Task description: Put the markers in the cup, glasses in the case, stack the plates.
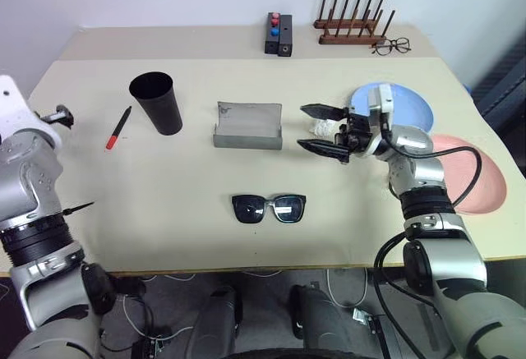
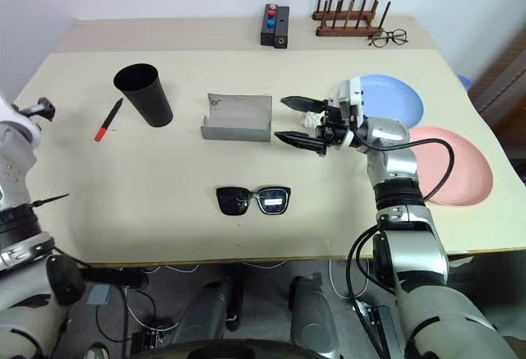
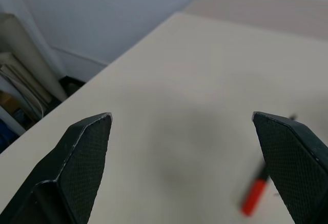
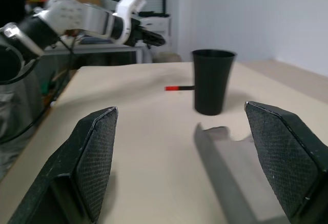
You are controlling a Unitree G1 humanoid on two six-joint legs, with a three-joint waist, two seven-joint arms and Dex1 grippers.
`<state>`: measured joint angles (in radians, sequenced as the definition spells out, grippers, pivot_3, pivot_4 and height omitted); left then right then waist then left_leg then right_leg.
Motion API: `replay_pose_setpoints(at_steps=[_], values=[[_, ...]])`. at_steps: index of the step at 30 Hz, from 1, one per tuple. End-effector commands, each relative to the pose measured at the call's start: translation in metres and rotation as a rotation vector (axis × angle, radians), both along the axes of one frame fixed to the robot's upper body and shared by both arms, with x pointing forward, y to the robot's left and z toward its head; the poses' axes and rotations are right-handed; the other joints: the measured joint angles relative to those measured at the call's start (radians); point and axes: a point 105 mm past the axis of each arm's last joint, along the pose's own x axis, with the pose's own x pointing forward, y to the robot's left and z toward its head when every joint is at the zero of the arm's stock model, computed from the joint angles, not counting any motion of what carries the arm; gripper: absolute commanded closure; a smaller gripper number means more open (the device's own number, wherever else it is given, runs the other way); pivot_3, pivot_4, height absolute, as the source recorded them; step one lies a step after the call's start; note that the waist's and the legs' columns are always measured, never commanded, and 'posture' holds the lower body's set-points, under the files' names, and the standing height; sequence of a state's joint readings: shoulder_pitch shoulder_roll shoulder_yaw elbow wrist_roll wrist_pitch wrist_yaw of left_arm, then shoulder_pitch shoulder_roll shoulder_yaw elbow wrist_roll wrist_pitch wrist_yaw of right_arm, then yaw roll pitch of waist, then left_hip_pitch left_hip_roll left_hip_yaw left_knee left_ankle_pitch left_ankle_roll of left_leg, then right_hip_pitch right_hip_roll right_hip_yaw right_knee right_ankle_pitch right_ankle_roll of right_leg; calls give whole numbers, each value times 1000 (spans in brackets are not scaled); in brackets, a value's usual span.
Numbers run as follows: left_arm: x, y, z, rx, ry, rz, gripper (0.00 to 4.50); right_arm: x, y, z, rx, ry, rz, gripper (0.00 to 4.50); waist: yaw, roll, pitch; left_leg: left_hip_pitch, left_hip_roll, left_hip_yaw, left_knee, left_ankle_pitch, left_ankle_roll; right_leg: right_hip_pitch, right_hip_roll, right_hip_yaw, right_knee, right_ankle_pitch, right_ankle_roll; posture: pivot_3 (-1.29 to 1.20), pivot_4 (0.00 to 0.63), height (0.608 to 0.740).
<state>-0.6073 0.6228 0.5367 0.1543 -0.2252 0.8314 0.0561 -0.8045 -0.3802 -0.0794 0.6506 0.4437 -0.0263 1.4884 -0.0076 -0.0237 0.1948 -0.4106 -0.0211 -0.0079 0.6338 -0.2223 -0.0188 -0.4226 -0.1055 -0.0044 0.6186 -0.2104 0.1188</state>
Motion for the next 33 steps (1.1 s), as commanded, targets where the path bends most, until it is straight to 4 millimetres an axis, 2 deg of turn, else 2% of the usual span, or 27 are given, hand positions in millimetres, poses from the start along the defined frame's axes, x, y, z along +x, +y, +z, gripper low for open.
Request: replay_pose_setpoints(at_steps=[1,7,13,23,30,33], values=[[14,0,-6,41,51,-98,30,-3,6,11,13,-44,12,450,-2,0,0,0,0,0,0,0,0,0,0,0,0,0,0,0,150,740],[50,-16,-14,101,181,-280,30,-5,6,14,26,-47,6,450,-4,0,0,0,0,0,0,0,0,0,1,0,0,0,0,0,150,740],[70,-28,-18,109,271,-358,30,-8,4,15,37,-49,-10,450,-10,0,0,0,1,0,-1,0,0,0,1,0,0,0,0,0,150,740],[75,-34,-27,12,318,-340,30,-14,1,23,50,-55,-50,450,-8,-1,0,0,1,1,-1,0,0,-1,2,0,1,0,0,0,150,740],[72,-41,-55,-120,377,-292,30,-13,-1,25,55,-57,-69,450,-7,-1,0,0,1,0,0,0,0,-1,2,0,1,0,0,0,150,740],[72,-42,-56,-139,368,-274,884,-13,-3,26,55,-58,-75,450,-7,-1,0,0,1,0,0,0,0,-1,2,0,2,0,0,0,150,740]])
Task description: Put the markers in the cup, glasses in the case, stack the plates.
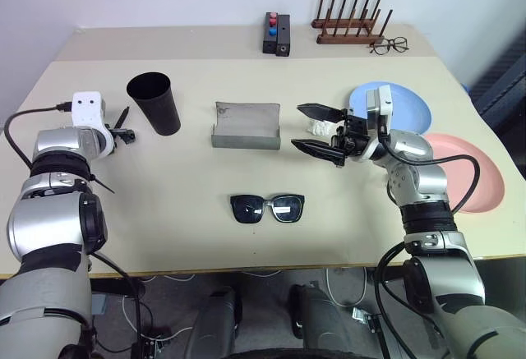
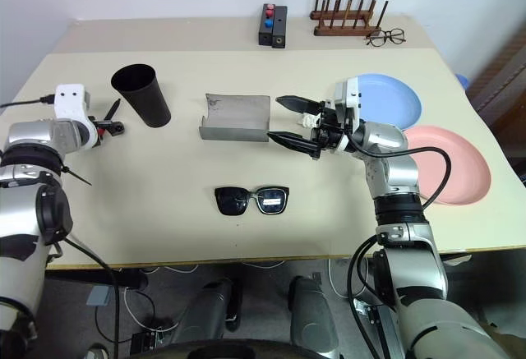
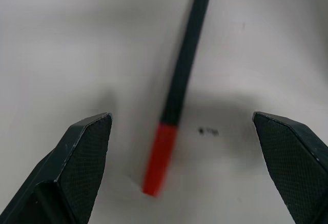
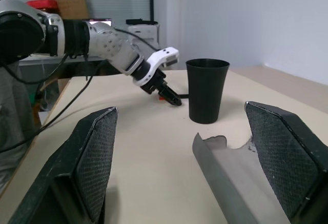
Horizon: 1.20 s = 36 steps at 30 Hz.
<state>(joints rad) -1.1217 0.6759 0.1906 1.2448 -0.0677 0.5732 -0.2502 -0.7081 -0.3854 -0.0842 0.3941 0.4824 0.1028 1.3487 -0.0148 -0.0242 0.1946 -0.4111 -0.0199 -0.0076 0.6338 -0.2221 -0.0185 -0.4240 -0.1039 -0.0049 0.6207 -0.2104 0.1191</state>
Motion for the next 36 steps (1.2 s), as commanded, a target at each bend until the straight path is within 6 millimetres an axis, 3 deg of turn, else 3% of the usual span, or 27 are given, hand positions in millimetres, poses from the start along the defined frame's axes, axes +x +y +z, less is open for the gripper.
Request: replay_pose_setpoints(at_steps=[1,7,17,19,22,25,28,29,33,36], values=[[3,1,9,-30,-31,44,1334,-2,-7,13,17,-53,-16,450,0,0,0,0,0,0,0,0,0,0,0,0,0,0,0,0,150,740],[3,0,11,-63,-38,73,4470,-1,-12,13,16,-58,-32,450,-2,0,0,0,0,0,0,0,0,0,0,0,0,0,0,0,150,740],[3,11,30,-84,-143,110,4470,4,-15,10,20,-58,-49,450,-2,0,0,0,0,0,0,0,0,0,0,0,0,0,0,0,150,740],[2,23,48,-97,-280,156,4470,5,-15,10,23,-59,-51,450,-2,0,0,0,0,0,0,0,0,0,0,0,0,0,0,0,150,740],[-14,54,75,-70,-500,335,4470,6,-17,9,25,-61,-57,450,-7,0,0,0,1,0,0,0,0,-1,0,0,0,0,0,0,150,740],[-41,69,110,118,-710,481,4470,9,-21,12,34,-72,-75,450,-4,0,0,0,1,0,-1,0,-1,-2,0,1,0,0,-1,0,150,740],[-45,58,122,57,-806,443,4470,13,-24,15,39,-80,-92,450,8,0,0,0,1,1,-1,0,-1,-2,-1,1,0,1,-1,0,150,740],[-42,48,129,-28,-869,387,4470,14,-25,15,40,-81,-97,450,12,0,0,0,1,0,0,0,-1,-1,-1,1,0,1,-1,0,150,740],[-35,6,169,-46,-1062,163,4470,16,-29,17,41,-88,-111,450,26,-1,0,0,1,0,3,0,-1,1,-1,0,0,1,-2,0,150,740],[-27,-23,186,-35,-1135,34,4470,17,-31,18,41,-94,-121,450,26,-1,0,0,0,0,3,0,-1,2,0,0,-1,1,-2,0,150,740]])
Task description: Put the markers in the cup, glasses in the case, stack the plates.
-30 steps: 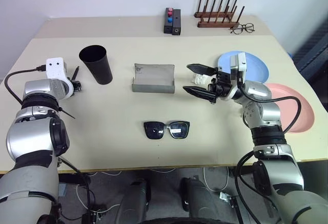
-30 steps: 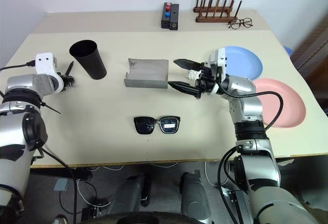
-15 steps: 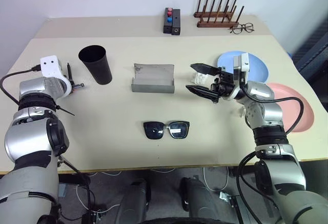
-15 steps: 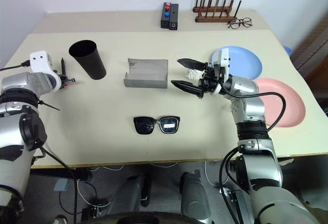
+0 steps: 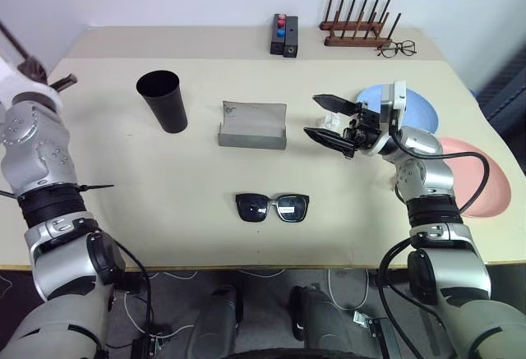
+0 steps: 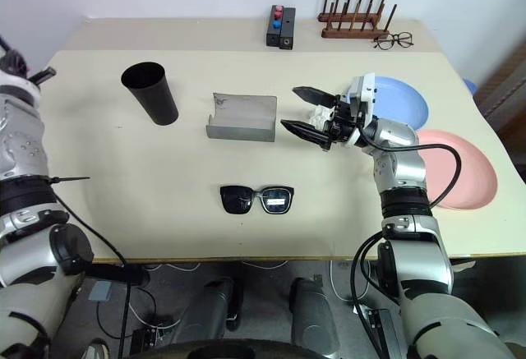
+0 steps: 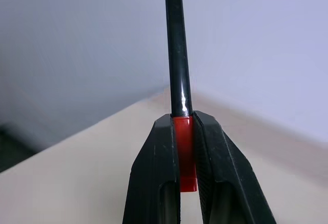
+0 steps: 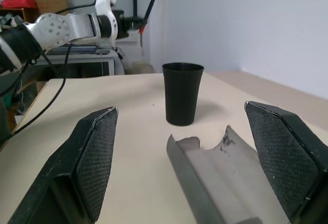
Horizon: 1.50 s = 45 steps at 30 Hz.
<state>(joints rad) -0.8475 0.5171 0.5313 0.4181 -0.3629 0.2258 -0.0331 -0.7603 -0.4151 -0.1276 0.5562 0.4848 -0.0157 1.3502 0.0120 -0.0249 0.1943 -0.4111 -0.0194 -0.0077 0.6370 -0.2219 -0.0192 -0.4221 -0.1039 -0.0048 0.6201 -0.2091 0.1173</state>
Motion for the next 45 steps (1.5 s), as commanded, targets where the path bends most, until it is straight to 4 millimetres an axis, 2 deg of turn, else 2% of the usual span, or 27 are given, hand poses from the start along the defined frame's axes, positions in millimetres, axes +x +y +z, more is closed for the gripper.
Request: replay_pose_setpoints(at_steps=[1,3,8,12,21,26,41,45], values=[[2,-34,39,128,-142,-108,4470,0,-9,16,7,-62,-27,450,-3,0,0,0,0,0,0,0,0,0,0,0,0,0,0,0,150,740],[10,-58,38,207,-137,-182,4470,-1,-10,17,7,-67,-31,450,-6,0,0,0,0,0,0,0,0,0,0,0,0,0,0,0,150,740],[23,-94,29,358,-114,-274,4470,-2,-12,18,9,-77,-47,450,-17,0,0,0,0,0,0,0,0,0,1,0,0,0,0,0,150,740],[24,-103,23,440,-110,-293,4470,-3,-12,21,18,-79,-49,450,-27,0,0,0,0,0,0,0,1,0,1,0,0,0,0,0,150,740],[11,-97,11,541,-142,-269,4470,-6,-11,26,43,-74,-24,450,-26,0,0,0,1,0,0,0,1,-1,1,0,0,0,0,0,150,740],[5,-92,-5,544,-125,-245,4470,-14,-18,23,29,-53,5,450,-22,0,0,0,1,0,0,0,1,0,1,0,0,0,0,0,150,740],[9,-91,-36,535,-70,-220,4470,-21,-22,27,17,-45,4,450,-23,0,0,0,1,0,1,-1,2,0,1,0,0,0,0,0,150,740],[9,-85,-43,537,-44,-204,4470,-22,-22,28,15,-46,0,450,-23,0,0,0,1,0,1,-1,2,0,1,0,0,0,0,0,150,740]])
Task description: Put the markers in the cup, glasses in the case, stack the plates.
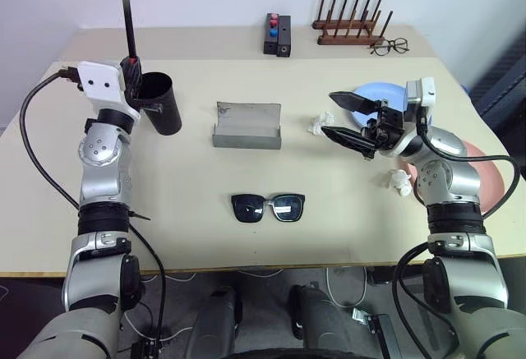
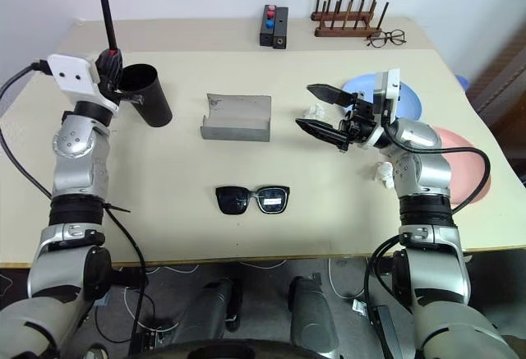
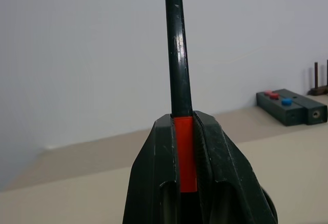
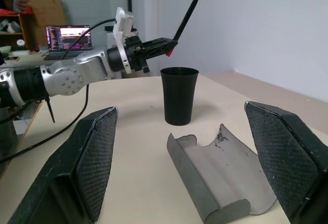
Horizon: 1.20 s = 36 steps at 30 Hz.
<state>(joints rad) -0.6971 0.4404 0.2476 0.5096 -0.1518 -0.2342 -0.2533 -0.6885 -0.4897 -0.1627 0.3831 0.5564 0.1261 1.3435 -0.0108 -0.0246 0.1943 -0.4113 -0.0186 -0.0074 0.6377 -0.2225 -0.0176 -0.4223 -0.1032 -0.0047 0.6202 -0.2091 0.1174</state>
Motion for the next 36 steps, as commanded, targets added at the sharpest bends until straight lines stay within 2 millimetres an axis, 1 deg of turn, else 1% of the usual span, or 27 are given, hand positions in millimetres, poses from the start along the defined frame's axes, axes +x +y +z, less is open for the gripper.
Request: replay_pose_setpoints(at_steps=[1,16,19,24,25,26,33,36], values=[[-4,6,4,24,-29,26,4470,-6,-4,15,8,-59,-5,450,0,0,0,0,0,0,0,0,0,0,0,0,0,0,0,0,150,740],[0,6,-3,31,-5,42,4470,-6,-4,18,11,-66,-23,450,0,0,0,0,0,0,0,0,0,0,0,0,0,0,0,0,150,740],[0,6,-4,32,-3,39,3239,-6,-4,19,12,-67,-27,450,0,0,0,0,0,0,0,0,0,0,0,0,0,0,0,0,150,740],[0,6,-3,29,-6,35,858,-6,-5,19,12,-64,-29,450,0,0,0,0,0,0,0,0,0,0,0,0,0,0,0,0,150,740],[0,5,-2,27,-9,31,318,-5,-5,18,12,-64,-30,450,0,0,0,0,0,0,0,0,0,0,0,0,0,0,0,0,150,740],[-1,4,-1,26,-14,27,58,-5,-5,18,12,-63,-31,450,0,0,0,0,0,0,0,0,0,0,0,0,0,0,0,0,150,740],[-3,4,5,16,-36,15,58,-2,-5,19,15,-65,-34,450,0,0,0,0,0,0,0,0,0,0,0,0,0,0,0,0,150,740],[-5,1,9,9,-51,-2,58,-2,-5,18,16,-66,-36,450,0,0,0,0,0,0,0,0,0,0,0,0,0,0,0,0,150,740]])
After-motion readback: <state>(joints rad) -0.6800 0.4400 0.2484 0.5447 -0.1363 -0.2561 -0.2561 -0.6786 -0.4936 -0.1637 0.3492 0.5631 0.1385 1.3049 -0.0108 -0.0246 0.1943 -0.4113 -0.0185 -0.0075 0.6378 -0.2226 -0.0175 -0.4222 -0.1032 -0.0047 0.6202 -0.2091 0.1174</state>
